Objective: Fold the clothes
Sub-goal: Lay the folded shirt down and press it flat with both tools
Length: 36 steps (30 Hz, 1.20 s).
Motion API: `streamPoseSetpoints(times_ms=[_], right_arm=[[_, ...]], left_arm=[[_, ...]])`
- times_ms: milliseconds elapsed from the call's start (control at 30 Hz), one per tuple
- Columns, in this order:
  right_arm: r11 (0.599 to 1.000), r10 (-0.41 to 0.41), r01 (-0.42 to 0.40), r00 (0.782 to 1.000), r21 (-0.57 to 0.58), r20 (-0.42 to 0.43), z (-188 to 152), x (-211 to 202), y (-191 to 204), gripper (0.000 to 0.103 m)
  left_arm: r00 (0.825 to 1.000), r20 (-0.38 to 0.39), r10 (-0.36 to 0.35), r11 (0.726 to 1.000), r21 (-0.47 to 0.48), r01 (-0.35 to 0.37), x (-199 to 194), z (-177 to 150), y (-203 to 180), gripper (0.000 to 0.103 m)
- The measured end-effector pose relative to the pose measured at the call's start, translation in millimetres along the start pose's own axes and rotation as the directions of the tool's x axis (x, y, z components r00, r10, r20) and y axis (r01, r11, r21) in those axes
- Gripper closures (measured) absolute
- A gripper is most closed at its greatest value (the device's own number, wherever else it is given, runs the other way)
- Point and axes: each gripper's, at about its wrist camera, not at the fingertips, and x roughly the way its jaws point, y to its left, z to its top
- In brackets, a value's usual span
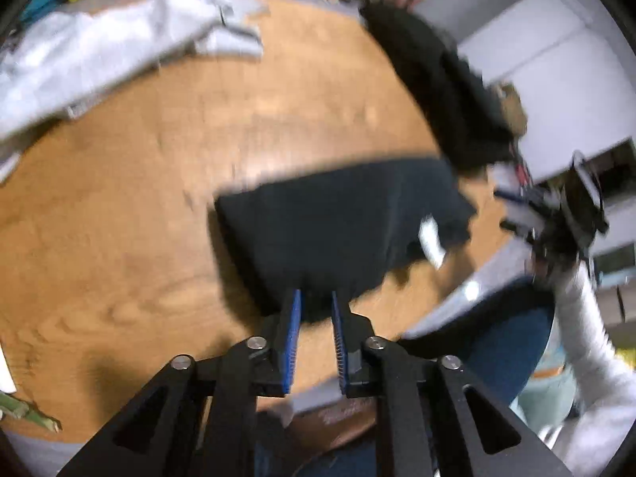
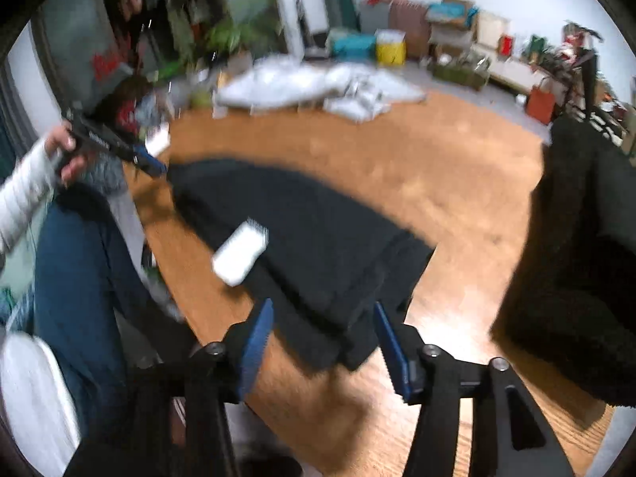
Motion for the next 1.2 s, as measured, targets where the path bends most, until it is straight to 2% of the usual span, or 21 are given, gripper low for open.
streamPoseSetpoints(times_ms=[67, 133, 267, 333, 367, 400, 500, 533, 633, 733, 800, 900, 967, 1033, 1067, 1100, 1133, 1167, 1200], right_arm=[[0.998, -0.021, 0.018, 0.998, 0.054, 0.053, 14.8, -1.3, 2.6, 0.045], [0.993, -0.058, 0.049, 0.995, 0.11, 0.078, 30.1, 5.9, 7.1, 0.045], [0.983, -0.093, 0.081, 0.993, 0.162, 0.066, 51.7, 39.7, 13.9, 0.045], [0.985, -0.094, 0.089, 0.995, 0.148, 0.03, 52.7, 59.9, 19.2, 0.051], [0.986, -0.104, 0.104, 0.995, 0.128, -0.012, 50.7, 70.1, 20.8, 0.06], [0.987, -0.116, 0.121, 0.992, 0.107, -0.057, 48.0, 79.4, 22.2, 0.065], [0.983, -0.168, 0.179, 0.962, 0.03, -0.214, 20.1, 99.8, 17.5, 0.069], [0.982, -0.178, 0.186, 0.949, 0.006, -0.26, 7.2, 106.0, 15.2, 0.071], [0.984, -0.179, 0.179, 0.949, -0.023, -0.26, -6.5, 102.3, 15.9, 0.07], [0.989, -0.145, 0.151, 0.952, 0.002, -0.271, -8.9, 90.5, 12.4, 0.067], [0.99, -0.124, 0.135, 0.967, 0.034, -0.223, -3.7, 72.3, 8.4, 0.057], [0.99, -0.113, 0.123, 0.985, 0.073, -0.131, 12.9, 51.7, 7.6, 0.048], [0.986, -0.104, 0.11, 0.993, 0.126, -0.053, 35.5, 48.3, 8.6, 0.046], [0.984, -0.086, 0.088, 0.996, 0.156, -0.019, 54.0, 57.3, 10.6, 0.046], [0.983, -0.076, 0.076, 0.997, 0.169, -0.006, 62.7, 62.8, 11.7, 0.053], [0.984, -0.073, 0.073, 0.997, 0.163, -0.004, 67.3, 69.9, 13.6, 0.072], [0.986, -0.072, 0.072, 0.997, 0.148, -0.007, 70.0, 77.5, 16.0, 0.08], [0.989, -0.071, 0.072, 0.997, 0.133, -0.01, 72.7, 85.2, 18.3, 0.095], [0.989, -0.076, 0.076, 0.997, 0.124, -0.011, 71.7, 91.3, 21.2, 0.1]], left_arm=[[1.0, 0.025, 0.003, 0.997, -0.073, -0.001, 0.3, 15.6, 0.8, 0.054], [1.0, 0.03, 0.003, 0.991, -0.131, 0.001, 8.8, 27.0, 0.2, 0.047], [0.997, 0.016, -0.076, 0.99, -0.122, 0.077, 37.8, 41.3, -19.8, 0.045], [0.998, -0.046, -0.04, 0.994, -0.103, 0.035, 60.4, 38.6, -24.3, 0.045], [0.997, -0.077, -0.021, 0.996, -0.093, 0.014, 71.7, 37.3, -26.5, 0.045], [0.995, -0.099, -0.005, 0.997, -0.083, -0.004, 81.0, 34.6, -27.1, 0.045], [0.997, -0.078, 0.025, 0.999, -0.041, -0.028, 90.8, 15.5, -18.6, 0.049], [0.997, -0.061, 0.046, 0.999, 0.0, -0.046, 91.5, 9.5, -19.8, 0.057], [0.994, -0.064, 0.09, 0.994, 0.07, -0.086, 85.9, 4.4, -27.3, 0.058], [0.993, -0.085, 0.086, 0.995, 0.052, -0.082, 65.2, 6.8, -29.9, 0.058], [0.997, -0.057, 0.06, 0.998, 0.032, -0.058, 47.9, 6.9, -30.7, 0.055], [0.999, -0.032, -0.017, 1.0, 0.025, 0.018, 40.9, 15.2, -44.4, 0.047], [0.999, -0.014, -0.041, 0.999, 0.026, 0.042, 49.5, 29.1, -53.7, 0.046], [0.999, 0.003, -0.052, 0.998, 0.028, 0.052, 59.9, 43.1, -61.1, 0.046], [0.999, 0.005, -0.051, 0.998, 0.03, 0.051, 66.2, 49.4, -63.9, 0.046], [0.999, -0.006, -0.035, 0.999, 0.033, 0.036, 74.7, 53.4, -63.7, 0.046], [1.0, -0.019, -0.02, 0.999, 0.033, 0.02, 82.1, 55.5, -61.3, 0.046], [0.999, -0.032, -0.004, 1.0, 0.028, 0.005, 89.3, 56.9, -56.9, 0.046], [0.999, -0.046, 0.007, 1.0, 0.025, -0.005, 96.5, 57.6, -51.9, 0.046]])
